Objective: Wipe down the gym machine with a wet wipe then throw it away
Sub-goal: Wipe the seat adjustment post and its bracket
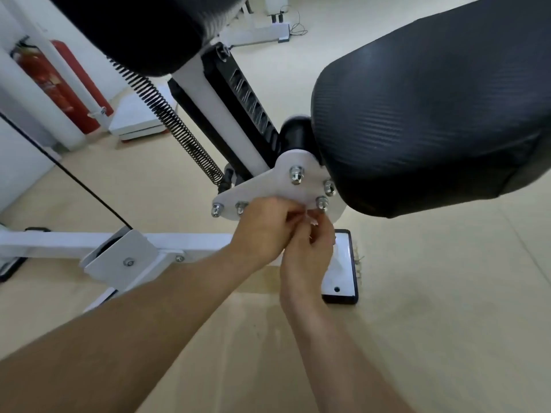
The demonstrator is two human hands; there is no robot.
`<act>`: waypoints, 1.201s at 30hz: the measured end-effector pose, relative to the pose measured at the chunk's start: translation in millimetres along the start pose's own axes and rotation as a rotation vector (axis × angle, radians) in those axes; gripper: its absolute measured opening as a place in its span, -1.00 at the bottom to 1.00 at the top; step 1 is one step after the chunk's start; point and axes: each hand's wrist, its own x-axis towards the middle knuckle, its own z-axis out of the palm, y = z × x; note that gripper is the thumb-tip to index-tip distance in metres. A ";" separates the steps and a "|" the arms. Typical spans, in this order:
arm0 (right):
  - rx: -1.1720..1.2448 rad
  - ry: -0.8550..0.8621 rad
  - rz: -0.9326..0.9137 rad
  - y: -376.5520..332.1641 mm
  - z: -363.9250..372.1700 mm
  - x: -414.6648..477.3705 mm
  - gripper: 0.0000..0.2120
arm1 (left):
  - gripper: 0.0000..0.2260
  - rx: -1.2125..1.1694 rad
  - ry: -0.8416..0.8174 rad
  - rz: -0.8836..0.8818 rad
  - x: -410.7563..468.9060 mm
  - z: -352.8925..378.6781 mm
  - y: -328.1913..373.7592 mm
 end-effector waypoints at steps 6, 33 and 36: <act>-0.177 -0.050 -0.074 16.9 8.7 6.5 -0.77 | -0.79 -0.152 0.009 -0.111 -22.3 3.4 -22.6; -1.068 -0.306 -0.856 -5.0 51.9 -6.1 -0.54 | -0.85 -0.531 0.320 -0.385 -16.4 -56.2 -86.6; -1.016 -0.237 -0.945 -4.1 52.5 -3.7 -0.57 | -0.85 -0.641 0.272 -0.421 -17.7 -61.7 -92.4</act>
